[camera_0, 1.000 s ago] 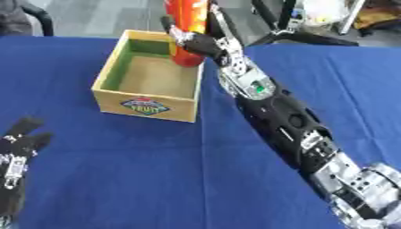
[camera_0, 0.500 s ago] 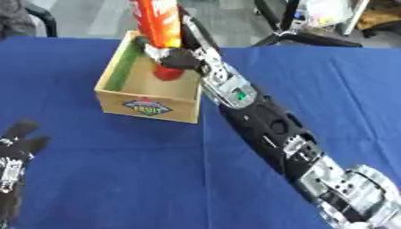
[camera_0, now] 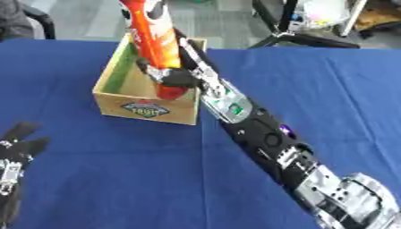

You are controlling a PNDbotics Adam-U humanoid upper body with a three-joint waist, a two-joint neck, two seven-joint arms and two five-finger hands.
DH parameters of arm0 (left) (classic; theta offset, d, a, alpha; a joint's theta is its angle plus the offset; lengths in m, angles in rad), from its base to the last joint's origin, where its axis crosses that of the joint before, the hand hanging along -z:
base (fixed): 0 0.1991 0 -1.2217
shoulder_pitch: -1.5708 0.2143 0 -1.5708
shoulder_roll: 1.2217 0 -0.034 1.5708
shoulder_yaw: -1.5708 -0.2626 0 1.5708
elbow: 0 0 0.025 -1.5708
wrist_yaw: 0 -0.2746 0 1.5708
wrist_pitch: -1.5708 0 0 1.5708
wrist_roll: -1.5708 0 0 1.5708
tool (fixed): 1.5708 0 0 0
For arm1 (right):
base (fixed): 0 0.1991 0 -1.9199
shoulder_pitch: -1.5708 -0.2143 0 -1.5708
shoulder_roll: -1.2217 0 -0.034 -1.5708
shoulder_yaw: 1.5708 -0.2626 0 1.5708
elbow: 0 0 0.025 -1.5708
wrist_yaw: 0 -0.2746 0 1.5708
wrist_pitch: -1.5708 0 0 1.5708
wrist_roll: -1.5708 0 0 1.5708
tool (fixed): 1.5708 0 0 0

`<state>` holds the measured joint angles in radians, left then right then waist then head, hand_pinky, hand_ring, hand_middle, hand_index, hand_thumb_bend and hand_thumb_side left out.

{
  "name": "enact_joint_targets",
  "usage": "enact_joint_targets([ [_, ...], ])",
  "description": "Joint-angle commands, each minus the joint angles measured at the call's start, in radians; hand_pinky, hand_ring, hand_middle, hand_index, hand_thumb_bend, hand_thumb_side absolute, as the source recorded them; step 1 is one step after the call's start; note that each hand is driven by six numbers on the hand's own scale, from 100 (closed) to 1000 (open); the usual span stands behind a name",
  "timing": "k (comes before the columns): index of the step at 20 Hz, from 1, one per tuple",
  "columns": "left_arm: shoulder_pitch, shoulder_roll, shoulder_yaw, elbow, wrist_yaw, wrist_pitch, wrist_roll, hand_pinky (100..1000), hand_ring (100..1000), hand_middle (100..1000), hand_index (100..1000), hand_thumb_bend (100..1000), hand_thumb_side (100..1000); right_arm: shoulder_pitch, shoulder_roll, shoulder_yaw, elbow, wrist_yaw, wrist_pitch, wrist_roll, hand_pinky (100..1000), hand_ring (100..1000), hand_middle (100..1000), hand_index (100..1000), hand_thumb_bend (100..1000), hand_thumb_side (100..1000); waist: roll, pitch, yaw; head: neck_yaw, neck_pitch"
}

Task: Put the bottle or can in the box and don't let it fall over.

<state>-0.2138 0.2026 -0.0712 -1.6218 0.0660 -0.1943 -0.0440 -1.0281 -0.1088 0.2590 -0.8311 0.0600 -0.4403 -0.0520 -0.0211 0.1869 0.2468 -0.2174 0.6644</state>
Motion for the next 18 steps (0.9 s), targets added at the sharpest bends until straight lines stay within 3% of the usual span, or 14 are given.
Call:
enact_joint_targets([
  [1,-0.013,0.005,0.003,-0.016,0.003,-0.001,0.001,872,788,848,949,443,753,-0.019,-0.005,-0.010,-0.009,0.020,-0.020,0.004,891,916,897,1000,436,368,0.008,-0.023,-0.002,-0.002,-0.012],
  [18,-0.011,0.005,0.006,-0.015,0.001,-0.002,0.002,871,787,848,948,447,752,-0.016,-0.011,-0.024,-0.005,0.111,-0.033,-0.002,954,971,977,1000,465,358,0.008,-0.024,-0.007,0.000,-0.015],
])
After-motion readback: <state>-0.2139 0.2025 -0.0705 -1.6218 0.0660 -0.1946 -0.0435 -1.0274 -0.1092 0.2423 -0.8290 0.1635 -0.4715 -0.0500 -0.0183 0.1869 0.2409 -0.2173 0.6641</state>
